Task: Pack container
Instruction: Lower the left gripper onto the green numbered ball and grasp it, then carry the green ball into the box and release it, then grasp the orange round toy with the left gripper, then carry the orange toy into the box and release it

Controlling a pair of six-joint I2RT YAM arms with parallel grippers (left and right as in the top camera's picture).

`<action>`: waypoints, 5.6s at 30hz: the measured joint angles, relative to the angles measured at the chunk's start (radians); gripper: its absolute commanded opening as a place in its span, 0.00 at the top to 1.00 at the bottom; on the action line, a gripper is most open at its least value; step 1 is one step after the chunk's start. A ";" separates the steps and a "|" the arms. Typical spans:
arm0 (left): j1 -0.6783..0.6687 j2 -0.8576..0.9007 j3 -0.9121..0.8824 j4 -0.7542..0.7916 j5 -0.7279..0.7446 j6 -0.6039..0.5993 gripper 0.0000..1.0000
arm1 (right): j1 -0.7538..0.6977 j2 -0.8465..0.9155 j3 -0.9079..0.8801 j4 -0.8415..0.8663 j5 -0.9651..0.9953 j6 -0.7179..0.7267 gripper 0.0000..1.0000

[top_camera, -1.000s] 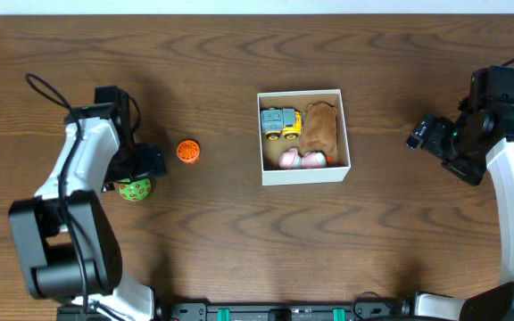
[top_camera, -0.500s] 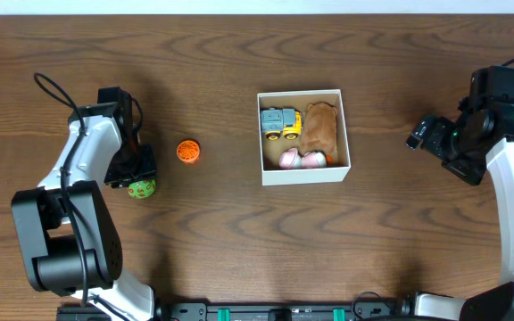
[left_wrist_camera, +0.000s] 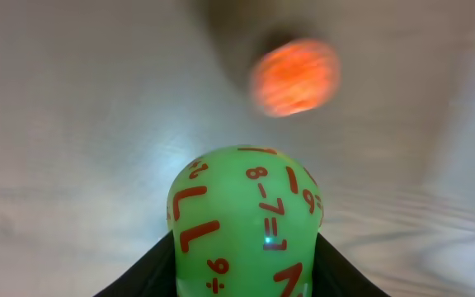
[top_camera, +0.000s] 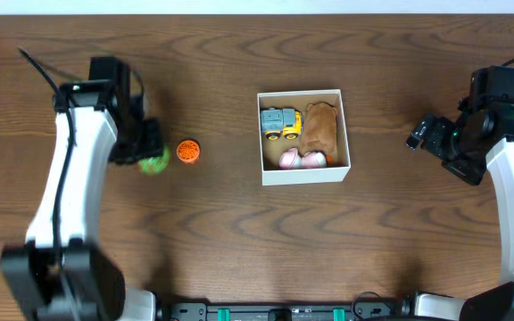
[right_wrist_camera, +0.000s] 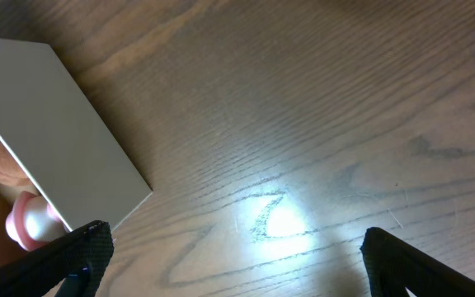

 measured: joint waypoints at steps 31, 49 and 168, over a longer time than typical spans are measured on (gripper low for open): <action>-0.650 0.301 0.025 0.390 -0.066 0.077 0.34 | 0.000 0.000 0.000 -0.003 0.001 0.000 0.01; -0.634 -0.121 0.158 0.208 -0.192 0.081 0.09 | 0.000 0.000 0.000 -0.003 0.001 -0.008 0.01; -0.477 -0.439 0.043 0.231 -0.506 -0.085 0.02 | 0.082 -0.298 -0.005 0.196 -0.237 -0.371 0.01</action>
